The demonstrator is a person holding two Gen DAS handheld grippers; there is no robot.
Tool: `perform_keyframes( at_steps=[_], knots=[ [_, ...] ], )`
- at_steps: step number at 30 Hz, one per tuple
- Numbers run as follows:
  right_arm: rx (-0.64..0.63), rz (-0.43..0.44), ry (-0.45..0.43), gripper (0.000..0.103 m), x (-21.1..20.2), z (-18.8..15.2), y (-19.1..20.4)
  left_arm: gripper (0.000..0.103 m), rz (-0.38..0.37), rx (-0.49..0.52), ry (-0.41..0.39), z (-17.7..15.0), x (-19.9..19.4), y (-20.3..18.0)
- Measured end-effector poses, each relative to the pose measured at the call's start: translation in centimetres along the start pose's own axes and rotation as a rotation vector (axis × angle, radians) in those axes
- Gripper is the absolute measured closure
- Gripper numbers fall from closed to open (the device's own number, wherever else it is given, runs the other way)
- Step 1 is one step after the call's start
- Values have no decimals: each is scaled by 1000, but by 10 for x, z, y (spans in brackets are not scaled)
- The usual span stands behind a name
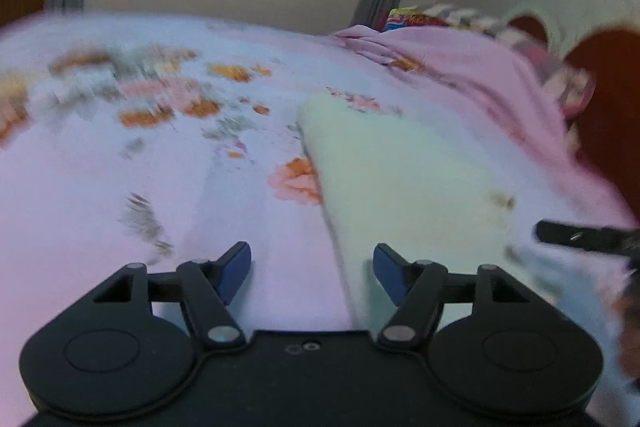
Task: Fold small clothes
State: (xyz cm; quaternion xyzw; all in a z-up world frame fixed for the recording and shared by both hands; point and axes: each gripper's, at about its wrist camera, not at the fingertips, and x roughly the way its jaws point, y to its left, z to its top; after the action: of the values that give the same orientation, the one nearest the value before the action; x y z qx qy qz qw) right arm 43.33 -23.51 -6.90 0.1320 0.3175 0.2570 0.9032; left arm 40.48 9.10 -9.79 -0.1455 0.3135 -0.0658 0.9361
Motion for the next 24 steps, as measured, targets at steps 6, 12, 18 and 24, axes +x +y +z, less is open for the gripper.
perform_keyframes(
  at_steps=[6,12,18,24],
  knots=[
    [204,126,28,39,21,18,-46,31,-288,-300,159,19,48,45],
    [307,209,75,39,41,23,-75,31,-460,-469,264,30,88,68],
    [398,313,126,39,57,25,-96,31,-620,-580,369,33,129,81],
    [458,376,137,39,70,29,-108,31,-648,-569,392,37,149,73]
  ],
)
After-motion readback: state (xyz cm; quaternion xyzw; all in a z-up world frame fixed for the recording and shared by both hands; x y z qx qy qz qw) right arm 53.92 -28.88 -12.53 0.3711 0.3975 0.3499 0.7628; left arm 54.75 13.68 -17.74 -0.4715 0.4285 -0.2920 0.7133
